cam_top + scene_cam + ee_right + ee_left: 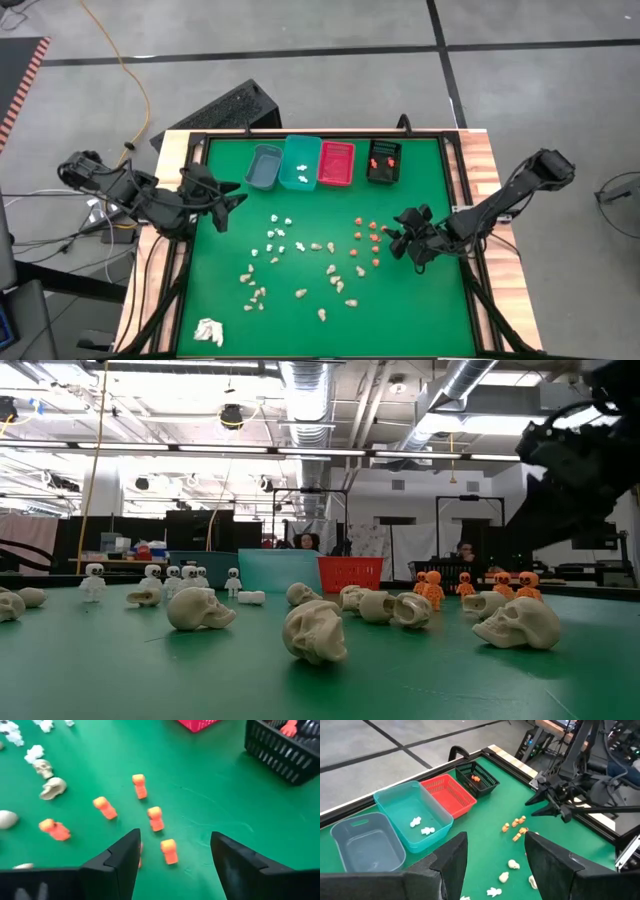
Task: Sort Halloween decoration
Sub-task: Put the orange skeleton toy into the black bin
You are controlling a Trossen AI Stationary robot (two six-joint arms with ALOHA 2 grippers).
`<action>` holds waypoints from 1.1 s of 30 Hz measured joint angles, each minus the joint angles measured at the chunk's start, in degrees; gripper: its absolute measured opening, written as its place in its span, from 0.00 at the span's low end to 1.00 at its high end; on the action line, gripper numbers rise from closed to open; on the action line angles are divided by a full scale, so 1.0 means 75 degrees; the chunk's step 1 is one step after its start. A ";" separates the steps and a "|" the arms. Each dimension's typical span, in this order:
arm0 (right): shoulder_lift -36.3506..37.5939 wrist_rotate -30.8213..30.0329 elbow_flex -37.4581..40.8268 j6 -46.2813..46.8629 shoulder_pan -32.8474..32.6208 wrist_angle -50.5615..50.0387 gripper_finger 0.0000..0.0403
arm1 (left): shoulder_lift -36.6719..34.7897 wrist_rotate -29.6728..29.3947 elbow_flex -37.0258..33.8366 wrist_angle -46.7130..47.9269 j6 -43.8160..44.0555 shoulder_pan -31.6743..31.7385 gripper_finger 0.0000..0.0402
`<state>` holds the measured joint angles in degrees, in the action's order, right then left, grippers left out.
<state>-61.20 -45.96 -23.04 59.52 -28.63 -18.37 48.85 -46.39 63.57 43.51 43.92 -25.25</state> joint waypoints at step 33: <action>-0.0799 -0.0035 0.1238 -0.1040 0.0538 0.3394 0.58 | -0.0001 0.0542 0.0000 -0.0013 -0.0087 0.0931 0.47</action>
<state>-67.20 -46.22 -13.76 51.71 -24.60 7.08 48.84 -42.33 63.57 43.41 43.27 -18.26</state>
